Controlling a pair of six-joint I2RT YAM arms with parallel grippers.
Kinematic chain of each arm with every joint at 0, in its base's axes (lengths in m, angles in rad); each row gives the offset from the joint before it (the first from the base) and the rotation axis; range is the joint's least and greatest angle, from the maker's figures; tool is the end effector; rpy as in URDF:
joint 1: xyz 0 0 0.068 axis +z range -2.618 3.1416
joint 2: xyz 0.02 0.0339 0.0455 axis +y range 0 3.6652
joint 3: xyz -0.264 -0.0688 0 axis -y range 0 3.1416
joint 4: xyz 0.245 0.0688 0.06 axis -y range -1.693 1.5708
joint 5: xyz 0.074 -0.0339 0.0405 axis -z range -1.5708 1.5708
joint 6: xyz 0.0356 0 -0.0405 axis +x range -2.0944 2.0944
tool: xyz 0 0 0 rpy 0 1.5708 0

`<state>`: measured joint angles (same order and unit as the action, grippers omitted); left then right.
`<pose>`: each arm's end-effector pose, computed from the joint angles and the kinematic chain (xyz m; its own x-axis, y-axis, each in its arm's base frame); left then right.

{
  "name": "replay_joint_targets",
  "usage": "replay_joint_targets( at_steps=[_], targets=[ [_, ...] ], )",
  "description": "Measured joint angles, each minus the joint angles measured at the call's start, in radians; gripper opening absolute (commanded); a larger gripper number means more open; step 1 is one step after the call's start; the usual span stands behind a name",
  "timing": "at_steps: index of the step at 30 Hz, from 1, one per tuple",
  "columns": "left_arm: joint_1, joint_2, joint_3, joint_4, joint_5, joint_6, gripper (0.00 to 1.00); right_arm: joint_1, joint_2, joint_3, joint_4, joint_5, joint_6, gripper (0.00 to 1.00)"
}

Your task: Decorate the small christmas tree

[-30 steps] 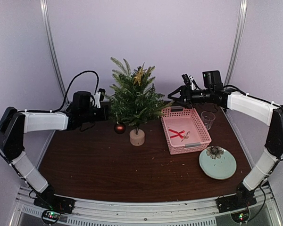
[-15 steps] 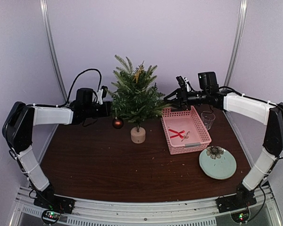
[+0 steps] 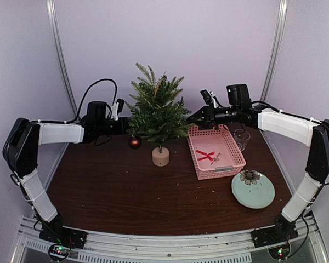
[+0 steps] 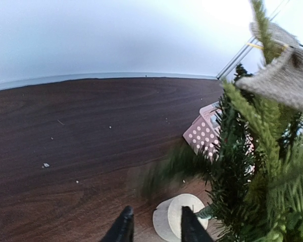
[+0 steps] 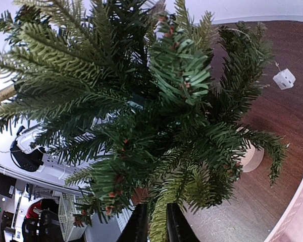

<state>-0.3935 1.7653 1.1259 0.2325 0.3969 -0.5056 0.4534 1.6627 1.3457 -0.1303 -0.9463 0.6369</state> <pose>0.3656 -0.1667 0.2322 -0.6499 -0.2139 -0.7294 0.4192 0.6996 -0.5786 0.3300 0.1929 0.3160 -0.8560 -0.0303 -0.5162 -0.5033 0.2777 0.8183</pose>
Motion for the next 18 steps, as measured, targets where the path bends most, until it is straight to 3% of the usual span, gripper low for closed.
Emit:
replay_joint_targets(
  at_steps=[12, 18],
  targets=[
    [0.017, -0.129, -0.016, -0.068, -0.018, 0.006, 0.74, 0.02, -0.013, -0.035, -0.007, 0.0, -0.001, 0.08],
    [0.024, -0.196, -0.061, -0.094, -0.044, 0.003, 0.85, 0.04, -0.035, -0.058, -0.01, 0.0, 0.0, 0.11]
  ],
)
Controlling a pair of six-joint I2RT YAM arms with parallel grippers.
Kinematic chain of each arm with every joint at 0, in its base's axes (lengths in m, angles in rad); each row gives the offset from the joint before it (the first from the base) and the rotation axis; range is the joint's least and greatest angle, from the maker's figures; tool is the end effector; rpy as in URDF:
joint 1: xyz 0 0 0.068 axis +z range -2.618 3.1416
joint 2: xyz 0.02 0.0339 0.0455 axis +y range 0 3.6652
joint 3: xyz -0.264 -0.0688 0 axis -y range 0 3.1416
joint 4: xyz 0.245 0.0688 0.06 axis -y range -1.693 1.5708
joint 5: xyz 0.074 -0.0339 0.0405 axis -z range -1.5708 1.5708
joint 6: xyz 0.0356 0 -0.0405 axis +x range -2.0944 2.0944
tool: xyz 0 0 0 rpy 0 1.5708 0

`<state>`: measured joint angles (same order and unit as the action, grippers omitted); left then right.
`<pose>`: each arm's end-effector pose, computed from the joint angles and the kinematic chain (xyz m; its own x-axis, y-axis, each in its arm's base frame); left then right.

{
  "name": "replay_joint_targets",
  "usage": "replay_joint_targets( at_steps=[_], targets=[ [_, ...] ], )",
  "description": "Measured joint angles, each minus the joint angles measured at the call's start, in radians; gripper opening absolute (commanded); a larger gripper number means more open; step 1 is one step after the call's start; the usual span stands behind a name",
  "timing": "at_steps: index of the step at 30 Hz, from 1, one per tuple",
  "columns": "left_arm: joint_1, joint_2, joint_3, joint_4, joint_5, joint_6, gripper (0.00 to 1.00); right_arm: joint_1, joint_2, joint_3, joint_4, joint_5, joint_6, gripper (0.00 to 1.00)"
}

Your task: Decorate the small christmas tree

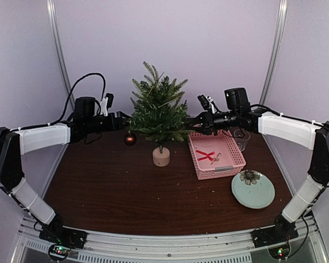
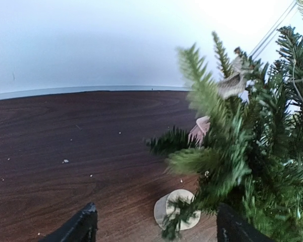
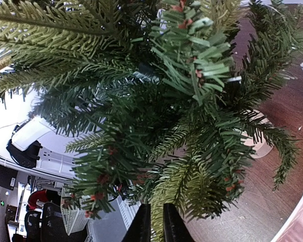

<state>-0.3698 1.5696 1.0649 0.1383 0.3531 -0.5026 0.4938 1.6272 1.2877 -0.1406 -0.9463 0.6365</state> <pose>0.3344 -0.1428 0.2731 -0.6011 -0.2517 -0.7585 0.4001 0.7268 -0.5583 0.3121 0.2008 0.3083 -0.8684 -0.0727 -0.4906 -0.4906 0.2699 0.8285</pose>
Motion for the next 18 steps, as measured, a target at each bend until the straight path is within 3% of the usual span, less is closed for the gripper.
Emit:
replay_joint_targets(
  at_steps=[3, 9, 12, 18],
  targets=[
    [0.002, -0.023, -0.019, -0.024, -0.016, -0.004, 0.97, 0.007, -0.006, -0.003, 0.0, 0.0, 0.004, 0.27],
    [0.004, -0.082, -0.044, -0.069, -0.055, -0.012, 0.97, 0.008, -0.039, -0.011, -0.019, 0.013, -0.006, 0.6],
    [0.004, -0.122, -0.061, -0.093, -0.08, -0.013, 0.98, -0.003, -0.063, -0.01, -0.036, 0.029, -0.014, 0.67],
    [0.004, -0.229, -0.106, -0.175, -0.145, -0.015, 0.97, -0.09, -0.132, -0.002, -0.12, 0.08, -0.065, 0.71]
  ],
)
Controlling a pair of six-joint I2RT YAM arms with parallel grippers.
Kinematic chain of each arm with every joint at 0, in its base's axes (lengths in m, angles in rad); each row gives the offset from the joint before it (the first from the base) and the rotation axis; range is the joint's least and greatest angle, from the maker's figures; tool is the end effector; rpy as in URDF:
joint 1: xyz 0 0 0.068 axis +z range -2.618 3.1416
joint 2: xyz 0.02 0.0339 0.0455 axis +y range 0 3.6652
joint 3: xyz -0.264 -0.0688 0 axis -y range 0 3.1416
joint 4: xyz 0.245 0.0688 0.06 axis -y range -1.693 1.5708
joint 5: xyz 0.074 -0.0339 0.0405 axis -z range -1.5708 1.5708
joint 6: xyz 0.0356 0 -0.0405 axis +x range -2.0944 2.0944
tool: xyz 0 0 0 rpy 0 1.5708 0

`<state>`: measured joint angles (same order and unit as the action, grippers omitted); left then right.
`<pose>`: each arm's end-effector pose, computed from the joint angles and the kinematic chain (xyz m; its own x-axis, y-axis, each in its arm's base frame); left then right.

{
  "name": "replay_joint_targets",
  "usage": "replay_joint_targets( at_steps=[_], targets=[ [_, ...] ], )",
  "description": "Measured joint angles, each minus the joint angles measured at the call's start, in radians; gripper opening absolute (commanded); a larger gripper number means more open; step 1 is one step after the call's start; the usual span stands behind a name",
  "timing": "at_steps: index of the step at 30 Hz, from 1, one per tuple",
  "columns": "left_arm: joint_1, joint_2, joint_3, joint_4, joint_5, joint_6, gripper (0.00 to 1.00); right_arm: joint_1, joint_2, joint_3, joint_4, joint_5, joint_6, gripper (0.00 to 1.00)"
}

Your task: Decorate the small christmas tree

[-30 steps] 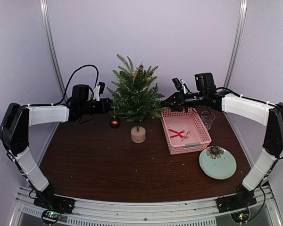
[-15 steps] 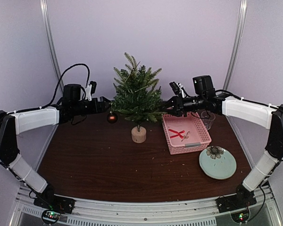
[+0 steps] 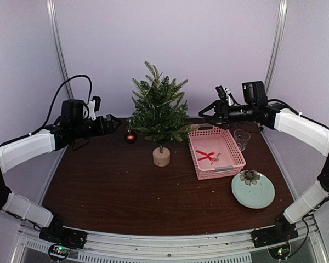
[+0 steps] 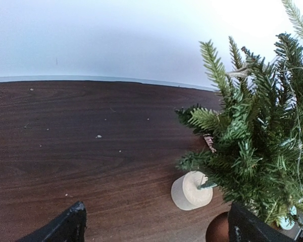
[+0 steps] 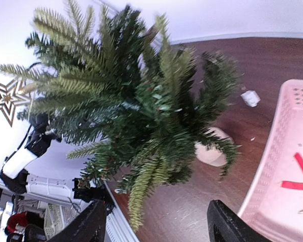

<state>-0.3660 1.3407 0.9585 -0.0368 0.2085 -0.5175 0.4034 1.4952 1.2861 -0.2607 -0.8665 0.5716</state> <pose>0.2858 -0.1174 0.2906 -0.5907 -0.2919 -0.7522 0.2698 0.8071 -0.5251 0.3009 0.1579 0.3406 -0.8258 0.0284 -0.5633 -0.5141 0.3727 0.7725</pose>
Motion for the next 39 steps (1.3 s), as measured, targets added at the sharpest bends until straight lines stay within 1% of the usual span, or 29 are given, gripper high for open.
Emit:
replay_joint_targets(
  at_steps=[3, 6, 8, 12, 14, 17, 27, 39],
  targets=[
    [0.0, -0.064, -0.013, -0.058, -0.043, 0.0, 0.98, -0.089, -0.051, 0.0, -0.064, 0.041, -0.042, 0.66],
    [0.001, -0.112, -0.019, -0.109, -0.076, -0.001, 0.98, -0.162, -0.083, 0.009, -0.177, 0.126, -0.124, 0.57],
    [0.001, -0.134, -0.023, -0.138, -0.088, -0.005, 0.98, -0.174, -0.074, 0.029, -0.267, 0.189, -0.186, 0.53],
    [0.001, -0.154, -0.04, -0.172, -0.097, -0.017, 0.98, -0.17, -0.016, 0.05, -0.435, 0.301, -0.282, 0.48],
    [0.001, -0.154, -0.047, -0.181, -0.097, -0.025, 0.97, -0.169, 0.015, 0.041, -0.488, 0.342, -0.313, 0.46],
    [0.001, -0.154, -0.052, -0.198, -0.096, -0.039, 0.98, -0.166, 0.062, 0.021, -0.536, 0.383, -0.337, 0.45],
    [0.001, -0.149, -0.052, -0.206, -0.08, -0.057, 0.98, -0.117, 0.256, 0.027, -0.54, 0.46, -0.334, 0.44],
    [0.001, -0.149, -0.05, -0.226, -0.084, -0.057, 0.98, -0.105, 0.449, 0.185, -0.516, 0.555, -0.274, 0.42]
  ],
)
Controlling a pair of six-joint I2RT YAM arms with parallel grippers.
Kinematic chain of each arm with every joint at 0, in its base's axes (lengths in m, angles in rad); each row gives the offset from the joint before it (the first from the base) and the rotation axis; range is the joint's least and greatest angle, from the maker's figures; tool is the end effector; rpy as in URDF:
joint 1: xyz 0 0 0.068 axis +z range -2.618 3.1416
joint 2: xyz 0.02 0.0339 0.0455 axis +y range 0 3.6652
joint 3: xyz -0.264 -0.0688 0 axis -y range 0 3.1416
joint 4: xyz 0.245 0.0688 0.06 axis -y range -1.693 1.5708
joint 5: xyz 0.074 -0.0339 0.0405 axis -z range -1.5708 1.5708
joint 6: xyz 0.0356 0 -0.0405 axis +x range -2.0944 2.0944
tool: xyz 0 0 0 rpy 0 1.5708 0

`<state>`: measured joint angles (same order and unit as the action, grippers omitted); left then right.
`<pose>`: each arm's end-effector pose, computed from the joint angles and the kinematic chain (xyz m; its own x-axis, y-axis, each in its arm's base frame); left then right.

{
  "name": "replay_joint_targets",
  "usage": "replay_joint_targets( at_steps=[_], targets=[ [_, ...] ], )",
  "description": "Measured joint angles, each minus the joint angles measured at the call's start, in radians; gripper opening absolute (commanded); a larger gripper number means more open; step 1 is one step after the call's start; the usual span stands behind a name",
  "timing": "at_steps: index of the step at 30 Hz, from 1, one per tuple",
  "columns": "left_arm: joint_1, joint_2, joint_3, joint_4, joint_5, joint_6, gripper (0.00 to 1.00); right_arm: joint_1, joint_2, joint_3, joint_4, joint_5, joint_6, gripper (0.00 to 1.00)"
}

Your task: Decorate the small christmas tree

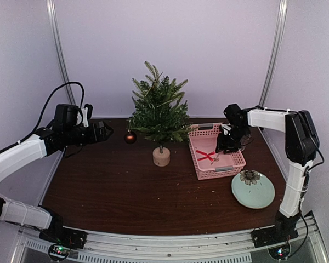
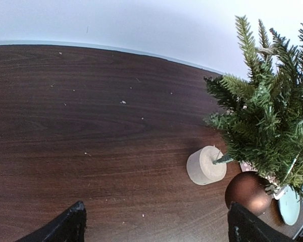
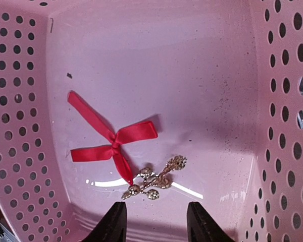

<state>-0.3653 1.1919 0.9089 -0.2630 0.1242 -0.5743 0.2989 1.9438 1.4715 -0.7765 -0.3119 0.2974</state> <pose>0.2485 -0.0998 0.2912 -0.6535 -0.3272 -0.6826 0.1172 0.8472 -0.5183 0.3751 0.1270 0.1990 -0.9761 -0.0089 -0.2173 -0.0910 0.9241 0.3711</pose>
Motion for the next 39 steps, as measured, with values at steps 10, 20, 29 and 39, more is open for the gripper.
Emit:
replay_joint_targets(
  at_steps=[10, 20, 29, 39],
  targets=[
    [0.0, 0.009, 0.023, -0.016, -0.04, 0.0, 0.98, 0.008, 0.094, 0.052, -0.004, 0.041, 0.02, 0.3],
    [0.0, 0.021, 0.036, -0.05, -0.08, 0.0, 0.98, 0.011, 0.135, 0.084, 0.0, 0.041, 0.03, 0.03],
    [0.0, 0.029, 0.056, -0.053, -0.087, 0.0, 0.98, 0.011, 0.021, 0.048, 0.053, 0.023, 0.026, 0.0],
    [0.0, 0.024, 0.085, -0.056, -0.087, 0.047, 0.98, 0.012, -0.338, -0.138, 0.286, -0.047, 0.049, 0.0]
  ],
)
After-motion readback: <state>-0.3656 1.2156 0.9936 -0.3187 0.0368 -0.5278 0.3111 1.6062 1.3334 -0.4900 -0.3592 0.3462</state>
